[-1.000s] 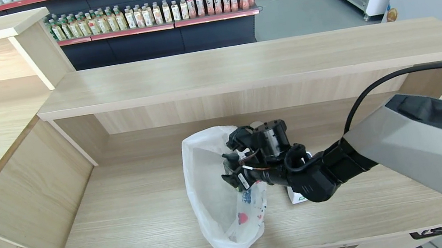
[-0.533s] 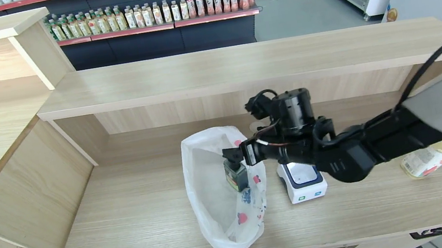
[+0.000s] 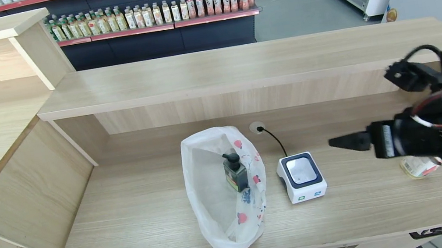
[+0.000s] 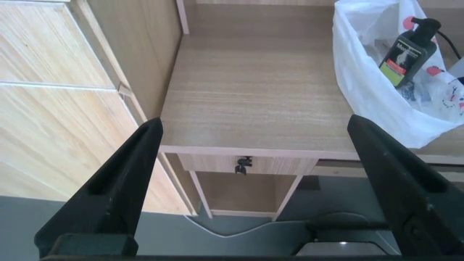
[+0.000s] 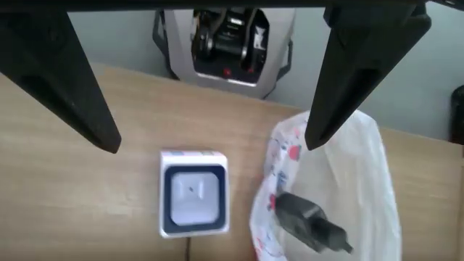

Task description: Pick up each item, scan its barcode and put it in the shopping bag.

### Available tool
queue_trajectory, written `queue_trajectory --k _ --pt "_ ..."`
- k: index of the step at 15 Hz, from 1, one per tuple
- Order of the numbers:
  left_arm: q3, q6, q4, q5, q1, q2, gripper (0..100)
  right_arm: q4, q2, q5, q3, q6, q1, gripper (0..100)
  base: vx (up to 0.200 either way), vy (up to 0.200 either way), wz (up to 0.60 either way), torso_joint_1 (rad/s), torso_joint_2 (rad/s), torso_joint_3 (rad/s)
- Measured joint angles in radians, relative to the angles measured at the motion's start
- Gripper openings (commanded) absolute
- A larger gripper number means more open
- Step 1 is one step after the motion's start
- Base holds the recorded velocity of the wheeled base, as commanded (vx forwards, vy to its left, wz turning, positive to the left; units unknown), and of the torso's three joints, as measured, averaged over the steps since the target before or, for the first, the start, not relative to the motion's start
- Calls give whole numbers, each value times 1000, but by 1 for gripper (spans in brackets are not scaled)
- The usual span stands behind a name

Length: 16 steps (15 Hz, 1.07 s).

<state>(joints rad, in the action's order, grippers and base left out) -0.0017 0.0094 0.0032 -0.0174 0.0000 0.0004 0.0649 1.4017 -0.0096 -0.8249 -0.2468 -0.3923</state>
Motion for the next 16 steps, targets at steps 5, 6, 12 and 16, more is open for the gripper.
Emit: queue_trajectory --k 5,6,12,16 --pt "0 1 0 1 0 0 100 -86 -245 -43 196 -3 87 100 0 0 0 0 0 0" --pt "0 3 0 1 0 0 100 -96 -273 -43 206 -3 90 100 0 0 0 0 0 0" --pt "0 6 0 1 1 0 100 -161 -366 -42 215 -8 111 100 0 -200 0 0 3 5" --pt "0 5 0 1 0 0 100 -214 -416 -38 223 -10 122 100 0 -200 0 0 4 2"
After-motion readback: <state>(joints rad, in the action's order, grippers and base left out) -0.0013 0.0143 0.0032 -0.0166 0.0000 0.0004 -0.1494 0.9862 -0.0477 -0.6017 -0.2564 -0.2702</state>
